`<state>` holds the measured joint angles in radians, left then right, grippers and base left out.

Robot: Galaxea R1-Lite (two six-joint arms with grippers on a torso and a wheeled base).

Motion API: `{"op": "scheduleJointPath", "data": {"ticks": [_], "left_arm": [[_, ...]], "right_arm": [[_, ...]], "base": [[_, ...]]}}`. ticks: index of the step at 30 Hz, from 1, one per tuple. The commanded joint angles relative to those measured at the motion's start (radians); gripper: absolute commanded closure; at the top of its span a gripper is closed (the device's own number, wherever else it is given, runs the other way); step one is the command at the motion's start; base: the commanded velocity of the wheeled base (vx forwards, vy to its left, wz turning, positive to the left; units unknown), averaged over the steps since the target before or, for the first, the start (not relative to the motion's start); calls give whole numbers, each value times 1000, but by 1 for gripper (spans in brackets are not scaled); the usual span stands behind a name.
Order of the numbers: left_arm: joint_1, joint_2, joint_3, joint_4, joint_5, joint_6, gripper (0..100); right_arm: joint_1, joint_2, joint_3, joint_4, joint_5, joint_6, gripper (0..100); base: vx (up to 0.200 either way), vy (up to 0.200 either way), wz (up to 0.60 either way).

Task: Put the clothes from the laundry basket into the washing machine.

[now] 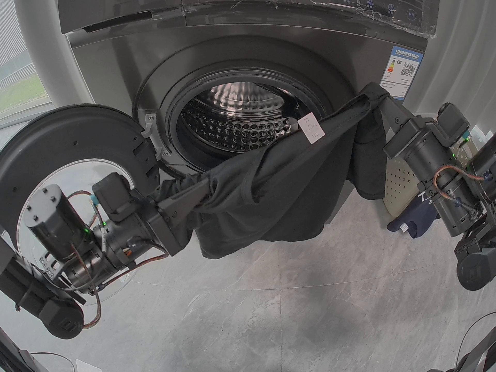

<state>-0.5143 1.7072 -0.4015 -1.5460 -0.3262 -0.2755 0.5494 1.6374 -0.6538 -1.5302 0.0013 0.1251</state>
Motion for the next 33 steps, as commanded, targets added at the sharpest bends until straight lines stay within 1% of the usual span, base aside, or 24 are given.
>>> {"op": "scheduleJointPath", "data": {"ticks": [1, 8, 13, 15, 16, 20, 26, 33], "left_arm": [[-3, 161, -23, -2, 1, -4, 0], [3, 298, -97, -2, 1, -2, 0], [-1, 370, -149, -3, 1, 2, 0], [-9, 410, -172, -3, 1, 7, 0], [-15, 430, -183, -3, 1, 10, 0], [-32, 456, -212, -3, 4, 12, 0], [-33, 492, -261, -2, 6, 13, 0], [-61, 531, -273, -3, 6, 22, 0]], "right_arm": [[32, -2, 16, 1, 0, 1, 100], [34, 21, 43, 2, 0, 2, 100], [35, 27, 45, 4, 0, 2, 100], [43, 35, 46, 4, -4, 2, 100], [44, 38, 46, 4, -20, 2, 100], [44, 41, 53, 4, -24, 2, 100], [44, 45, 54, 4, -23, 2, 100], [49, 45, 51, 2, -24, 2, 100]], "base": [[0, 0, 0], [0, 0, 0], [0, 0, 0], [0, 0, 0], [0, 0, 0], [0, 0, 0], [0, 0, 0], [0, 0, 0]]}}
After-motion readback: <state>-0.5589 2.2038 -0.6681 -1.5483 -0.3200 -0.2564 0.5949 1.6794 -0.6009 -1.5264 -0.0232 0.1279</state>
